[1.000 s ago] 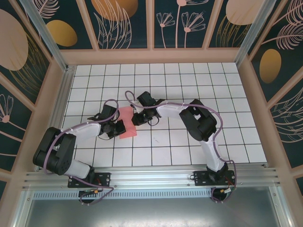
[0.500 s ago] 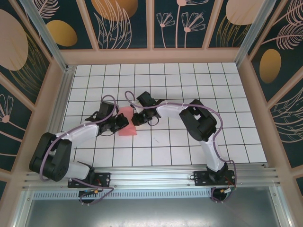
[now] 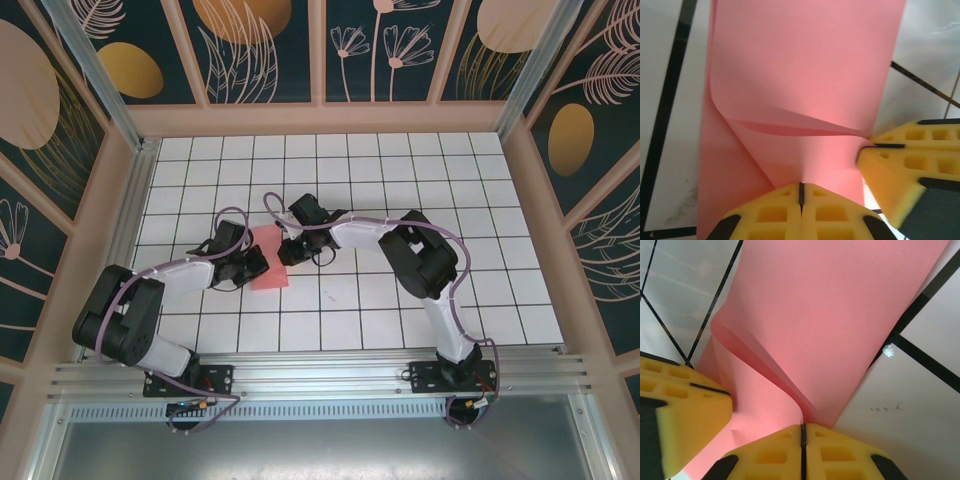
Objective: Fold a paper plane with a square sheet of paper (pick it up from the middle)
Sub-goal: Fold the triangle a second time at the center of the table.
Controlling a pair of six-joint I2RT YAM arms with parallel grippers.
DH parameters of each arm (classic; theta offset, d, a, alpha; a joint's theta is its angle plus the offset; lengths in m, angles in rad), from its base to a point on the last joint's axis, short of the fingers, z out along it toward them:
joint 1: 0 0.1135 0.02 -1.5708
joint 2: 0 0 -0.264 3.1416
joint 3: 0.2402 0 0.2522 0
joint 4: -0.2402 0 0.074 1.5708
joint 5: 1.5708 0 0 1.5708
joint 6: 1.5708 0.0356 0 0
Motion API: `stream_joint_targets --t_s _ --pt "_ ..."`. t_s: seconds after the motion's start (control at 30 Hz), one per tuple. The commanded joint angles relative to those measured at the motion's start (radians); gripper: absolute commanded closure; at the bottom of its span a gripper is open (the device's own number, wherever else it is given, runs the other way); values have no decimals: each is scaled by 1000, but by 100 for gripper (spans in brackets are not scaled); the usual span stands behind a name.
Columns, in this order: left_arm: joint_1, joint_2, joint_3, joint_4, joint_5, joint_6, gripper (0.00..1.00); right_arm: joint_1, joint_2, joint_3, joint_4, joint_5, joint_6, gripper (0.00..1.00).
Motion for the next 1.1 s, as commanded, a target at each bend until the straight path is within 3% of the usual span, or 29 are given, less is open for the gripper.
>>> stream_joint_targets --t_s 0.0,0.3,0.5,0.6,0.8,1.07 --pt "-2 27 -16 10 -27 -18 97 14 29 5 -37 31 -14 89" --pt "-1 37 -28 -42 -77 -37 98 11 22 23 -38 15 13 87" --pt "-1 54 -32 -63 -95 -34 98 -12 -59 6 33 35 137 73" --pt "-1 59 -29 -64 -95 -34 98 -24 -142 -69 90 69 204 71" --pt "-2 59 -26 -66 -91 -29 99 41 -218 -137 37 108 243 82" --pt "-1 57 -28 -62 -85 -32 99 97 -153 -97 -4 52 286 91"
